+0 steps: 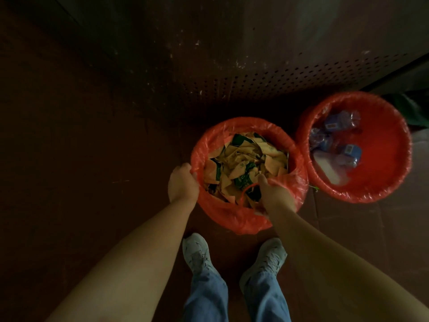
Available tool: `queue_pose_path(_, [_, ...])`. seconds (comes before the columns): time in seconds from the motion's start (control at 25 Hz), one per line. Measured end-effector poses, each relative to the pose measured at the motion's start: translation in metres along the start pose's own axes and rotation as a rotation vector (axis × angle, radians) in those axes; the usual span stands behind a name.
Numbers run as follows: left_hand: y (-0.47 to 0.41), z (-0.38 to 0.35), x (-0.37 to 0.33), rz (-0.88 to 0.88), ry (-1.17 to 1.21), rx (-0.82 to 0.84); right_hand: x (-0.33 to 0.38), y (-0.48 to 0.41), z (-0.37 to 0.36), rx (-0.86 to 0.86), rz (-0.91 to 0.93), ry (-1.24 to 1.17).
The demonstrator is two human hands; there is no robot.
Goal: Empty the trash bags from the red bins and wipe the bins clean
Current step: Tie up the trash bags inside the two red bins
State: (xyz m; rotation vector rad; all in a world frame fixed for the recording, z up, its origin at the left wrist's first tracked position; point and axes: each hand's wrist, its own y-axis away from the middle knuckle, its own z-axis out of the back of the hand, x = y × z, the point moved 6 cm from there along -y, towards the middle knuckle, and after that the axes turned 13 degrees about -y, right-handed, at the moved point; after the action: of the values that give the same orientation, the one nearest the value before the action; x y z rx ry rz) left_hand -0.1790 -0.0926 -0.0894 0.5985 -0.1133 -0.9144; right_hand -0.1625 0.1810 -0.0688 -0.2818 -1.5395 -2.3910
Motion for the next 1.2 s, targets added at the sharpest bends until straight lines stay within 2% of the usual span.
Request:
queue_pose_path(0.16, [0.02, 0.01, -0.042, -0.337, -0.083, -0.091, 0.004, 0.002, 0.0, -0.023, -0.054, -0.131])
queue_pose_path(0.28, [0.037, -0.008, -0.063, -0.585, -0.248, -0.024, 0.008, 0.0, 0.0, -0.01, -0.023, -0.114])
queue_pose_path(0.36, [0.047, -0.021, -0.066, -0.66, -0.266, 0.077, 0.011, -0.002, 0.0, 0.006, 0.009, -0.064])
queue_pose_path(0.44, [0.046, -0.022, -0.059, -0.599, -0.21, 0.091, 0.009, -0.003, -0.003, 0.029, 0.003, -0.025])
queue_pose_path(0.6, [0.016, 0.005, -0.042, -0.387, -0.146, -0.138, -0.004, -0.011, -0.02, 0.066, -0.098, -0.136])
queue_pose_path(0.68, [-0.006, 0.014, -0.038, -0.29, -0.144, -0.15, -0.006, -0.015, -0.025, 0.063, -0.117, -0.17])
queue_pose_path(0.96, [-0.071, 0.004, -0.045, 0.119, 0.018, 0.132, -0.005, -0.025, -0.019, 0.048, -0.018, -0.114])
queue_pose_path(1.04, [-0.075, 0.001, -0.045, 0.148, 0.025, 0.206, -0.004, -0.022, -0.017, 0.056, 0.003, -0.099])
queue_pose_path(1.2, [-0.055, -0.001, -0.022, 0.153, -0.024, 0.246, 0.008, -0.012, -0.011, 0.036, 0.097, -0.024])
